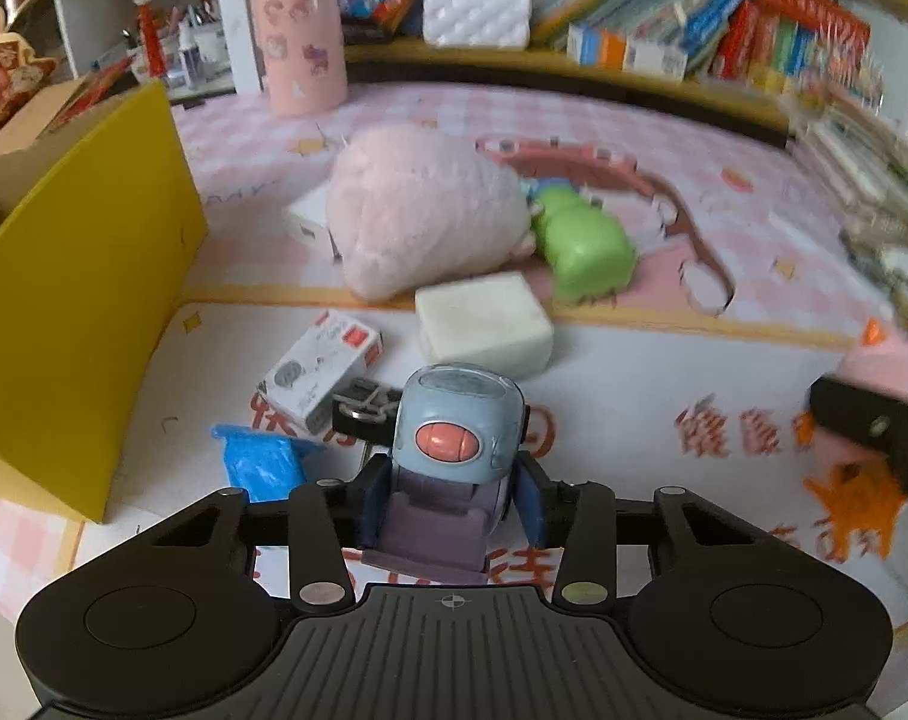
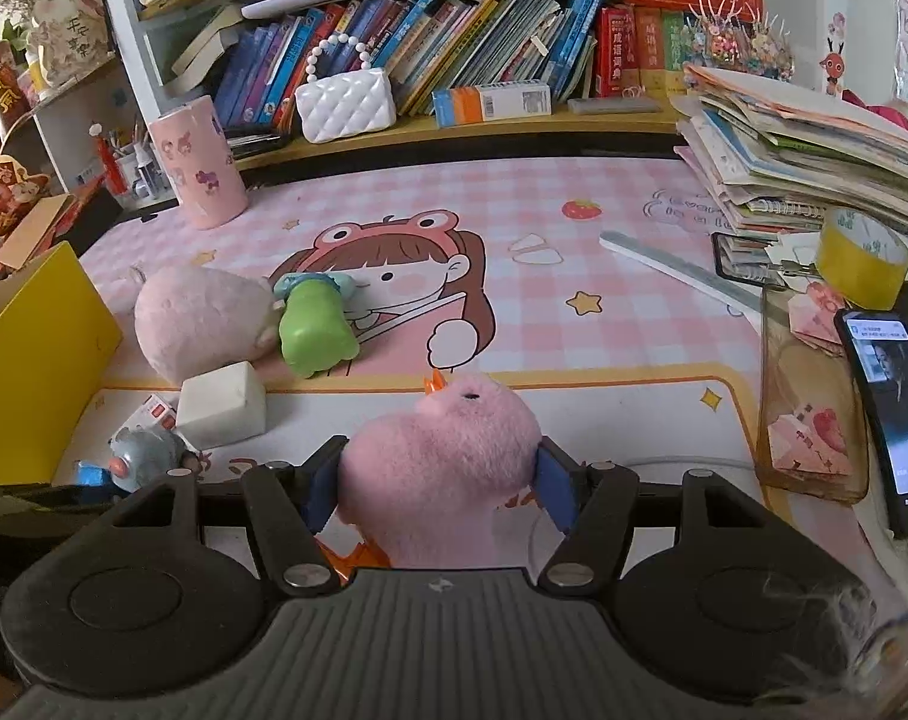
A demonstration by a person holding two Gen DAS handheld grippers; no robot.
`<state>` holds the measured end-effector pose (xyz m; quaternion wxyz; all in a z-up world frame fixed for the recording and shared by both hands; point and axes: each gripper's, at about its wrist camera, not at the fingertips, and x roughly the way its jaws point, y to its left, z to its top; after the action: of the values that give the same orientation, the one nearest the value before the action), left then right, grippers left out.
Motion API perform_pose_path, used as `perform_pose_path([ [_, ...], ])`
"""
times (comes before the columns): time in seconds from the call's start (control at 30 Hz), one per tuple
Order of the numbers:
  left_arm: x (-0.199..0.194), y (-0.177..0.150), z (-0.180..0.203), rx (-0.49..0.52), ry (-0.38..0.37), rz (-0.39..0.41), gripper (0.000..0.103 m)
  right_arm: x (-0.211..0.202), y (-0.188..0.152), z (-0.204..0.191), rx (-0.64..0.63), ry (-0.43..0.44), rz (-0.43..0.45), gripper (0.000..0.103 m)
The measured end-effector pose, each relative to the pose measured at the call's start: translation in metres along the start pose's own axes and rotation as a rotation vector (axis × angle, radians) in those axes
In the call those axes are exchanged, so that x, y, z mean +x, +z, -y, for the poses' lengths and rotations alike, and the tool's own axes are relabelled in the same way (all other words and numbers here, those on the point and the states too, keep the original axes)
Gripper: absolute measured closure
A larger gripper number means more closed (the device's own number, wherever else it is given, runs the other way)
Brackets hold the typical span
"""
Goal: Organize objects
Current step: 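Grasp the pink plush pig with the right tool while the left tool grasps the toy robot, then carry the pink pig and toy robot over the yellow box with both tools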
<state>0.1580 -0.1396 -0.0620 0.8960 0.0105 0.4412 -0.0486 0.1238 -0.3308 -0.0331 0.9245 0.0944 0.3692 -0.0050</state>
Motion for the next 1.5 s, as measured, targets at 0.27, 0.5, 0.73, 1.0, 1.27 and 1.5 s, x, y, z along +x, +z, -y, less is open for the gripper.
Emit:
perform_pose_path([
  [0.27,-0.042,0.003,-0.013,-0.054,-0.008,0.105,0.062,0.003,-0.006,-0.021,-0.043,0.059,-0.031,0.040],
  [0.5,-0.061,-0.019,-0.039,-0.129,-0.033,0.100,0.062,-0.008,-0.017,-0.049,-0.094,0.083,-0.037,0.040],
  [0.73,-0.081,-0.034,-0.072,-0.133,-0.074,0.132,0.062,-0.028,-0.029,-0.084,-0.098,0.048,-0.006,0.040],
  [1.0,-0.111,-0.057,-0.138,-0.127,-0.099,0.150,0.062,-0.049,-0.059,-0.154,-0.100,0.033,-0.002,0.040],
  [1.27,-0.133,-0.082,-0.203,-0.135,-0.129,0.154,0.062,-0.066,-0.099,-0.220,-0.102,0.023,-0.025,0.040],
  [1.5,-0.149,-0.100,-0.247,-0.110,-0.125,0.157,0.062,-0.077,-0.124,-0.263,-0.069,0.031,-0.019,0.040],
])
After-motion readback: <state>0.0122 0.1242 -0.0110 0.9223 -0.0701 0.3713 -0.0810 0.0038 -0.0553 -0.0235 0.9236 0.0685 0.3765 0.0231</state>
